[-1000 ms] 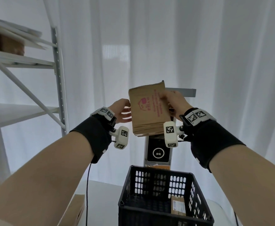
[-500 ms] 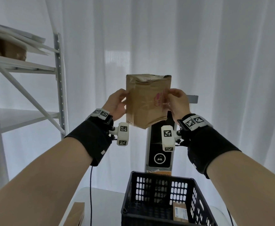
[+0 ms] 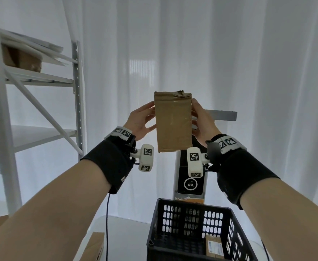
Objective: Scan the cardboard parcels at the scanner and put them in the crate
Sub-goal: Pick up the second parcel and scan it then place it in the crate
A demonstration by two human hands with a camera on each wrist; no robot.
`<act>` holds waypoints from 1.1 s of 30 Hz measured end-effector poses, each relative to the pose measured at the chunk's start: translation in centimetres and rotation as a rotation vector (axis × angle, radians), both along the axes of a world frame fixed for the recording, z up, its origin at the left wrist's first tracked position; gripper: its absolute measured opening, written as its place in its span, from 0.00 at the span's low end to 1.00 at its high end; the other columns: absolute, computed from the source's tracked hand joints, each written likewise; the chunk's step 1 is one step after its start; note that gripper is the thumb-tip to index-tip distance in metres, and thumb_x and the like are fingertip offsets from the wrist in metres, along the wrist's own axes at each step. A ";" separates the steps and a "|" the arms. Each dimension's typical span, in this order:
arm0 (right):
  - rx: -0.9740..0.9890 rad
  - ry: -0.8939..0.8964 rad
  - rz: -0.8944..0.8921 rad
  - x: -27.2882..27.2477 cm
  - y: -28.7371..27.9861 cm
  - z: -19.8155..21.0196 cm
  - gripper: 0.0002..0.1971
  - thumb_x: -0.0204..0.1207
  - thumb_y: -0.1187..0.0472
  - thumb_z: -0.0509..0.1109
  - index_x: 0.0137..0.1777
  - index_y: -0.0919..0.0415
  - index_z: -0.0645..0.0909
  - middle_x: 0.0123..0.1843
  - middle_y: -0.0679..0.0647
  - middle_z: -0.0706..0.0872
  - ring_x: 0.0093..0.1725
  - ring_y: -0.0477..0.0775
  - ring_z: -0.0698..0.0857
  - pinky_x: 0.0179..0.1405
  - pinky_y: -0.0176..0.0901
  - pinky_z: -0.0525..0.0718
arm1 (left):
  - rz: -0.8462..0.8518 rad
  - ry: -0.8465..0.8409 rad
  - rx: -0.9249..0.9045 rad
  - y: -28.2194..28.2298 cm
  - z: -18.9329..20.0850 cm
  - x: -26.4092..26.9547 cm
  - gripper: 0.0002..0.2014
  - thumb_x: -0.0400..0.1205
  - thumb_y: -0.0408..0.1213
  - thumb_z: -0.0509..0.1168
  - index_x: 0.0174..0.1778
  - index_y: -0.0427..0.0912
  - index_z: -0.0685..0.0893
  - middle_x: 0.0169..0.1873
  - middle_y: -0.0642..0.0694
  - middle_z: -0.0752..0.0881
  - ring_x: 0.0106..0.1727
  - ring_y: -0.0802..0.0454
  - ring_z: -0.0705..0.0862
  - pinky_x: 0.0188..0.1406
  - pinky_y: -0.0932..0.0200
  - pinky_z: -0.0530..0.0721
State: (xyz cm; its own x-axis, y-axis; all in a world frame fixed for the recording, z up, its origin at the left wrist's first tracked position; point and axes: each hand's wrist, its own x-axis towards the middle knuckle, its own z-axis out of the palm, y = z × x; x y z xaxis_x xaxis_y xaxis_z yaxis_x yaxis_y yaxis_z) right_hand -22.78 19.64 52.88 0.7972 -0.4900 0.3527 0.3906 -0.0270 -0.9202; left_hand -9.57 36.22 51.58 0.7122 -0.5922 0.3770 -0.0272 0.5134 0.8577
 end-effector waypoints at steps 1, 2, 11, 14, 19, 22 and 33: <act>0.006 -0.007 0.013 0.0 -0.1 -0.1 0.20 0.76 0.35 0.65 0.54 0.49 0.84 0.48 0.42 0.87 0.43 0.47 0.82 0.37 0.43 0.79 | -0.003 0.004 0.016 0.2 -0.1 0.2 0.23 0.81 0.28 0.67 0.72 0.48 0.85 0.53 0.49 0.88 0.62 0.53 0.85 0.57 0.46 0.83; 0.018 -0.011 0.022 0.0 -0.1 -0.3 0.19 0.76 0.35 0.65 0.52 0.48 0.84 0.43 0.40 0.86 0.40 0.44 0.82 0.36 0.42 0.78 | -0.006 0.008 0.029 0.3 -0.3 0.4 0.23 0.80 0.29 0.68 0.72 0.48 0.85 0.54 0.49 0.88 0.64 0.53 0.84 0.56 0.46 0.83; 0.028 -0.078 0.001 0.7 0.5 -2.1 0.36 0.65 0.46 0.80 0.71 0.58 0.75 0.66 0.57 0.86 0.61 0.58 0.87 0.62 0.60 0.86 | -0.034 0.017 0.172 -0.1 -1.0 1.5 0.13 0.80 0.44 0.75 0.60 0.55 0.86 0.45 0.55 0.91 0.56 0.54 0.84 0.61 0.53 0.76; 0.034 -0.099 -0.014 0.9 0.5 -2.2 0.34 0.65 0.45 0.79 0.69 0.58 0.76 0.63 0.56 0.87 0.58 0.57 0.88 0.59 0.59 0.88 | -0.048 0.025 0.201 0.0 -1.1 1.8 0.14 0.77 0.50 0.76 0.57 0.54 0.89 0.54 0.54 0.90 0.66 0.51 0.82 0.71 0.42 0.74; 0.056 -0.123 0.030 1.0 0.2 -2.4 0.30 0.71 0.47 0.76 0.70 0.59 0.77 0.60 0.55 0.89 0.57 0.57 0.89 0.58 0.58 0.88 | -0.057 0.052 0.136 0.3 -1.6 2.4 0.15 0.78 0.51 0.75 0.59 0.53 0.90 0.52 0.52 0.88 0.65 0.47 0.82 0.68 0.32 0.79; 0.104 -0.135 0.008 1.2 -0.4 -2.8 0.33 0.69 0.46 0.78 0.72 0.59 0.76 0.63 0.56 0.88 0.58 0.56 0.89 0.58 0.56 0.88 | -0.027 0.034 0.104 0.5 -2.1 2.8 0.20 0.78 0.50 0.76 0.65 0.51 0.89 0.54 0.51 0.89 0.64 0.47 0.83 0.71 0.37 0.80; 0.034 0.052 -0.209 1.4 -0.8 -4.5 0.08 0.80 0.50 0.69 0.49 0.55 0.83 0.57 0.55 0.90 0.55 0.60 0.90 0.57 0.60 0.89 | 0.049 0.081 0.117 1.2 -2.6 2.6 0.18 0.79 0.43 0.74 0.66 0.52 0.89 0.53 0.48 0.90 0.58 0.46 0.86 0.57 0.48 0.87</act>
State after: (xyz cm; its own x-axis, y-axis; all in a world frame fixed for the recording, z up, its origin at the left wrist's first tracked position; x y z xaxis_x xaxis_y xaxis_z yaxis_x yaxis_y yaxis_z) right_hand -21.37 18.85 48.34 0.6933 -0.6579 0.2942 0.3320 -0.0708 -0.9406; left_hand -6.94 37.40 49.00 0.7668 -0.5923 0.2474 0.0217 0.4091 0.9122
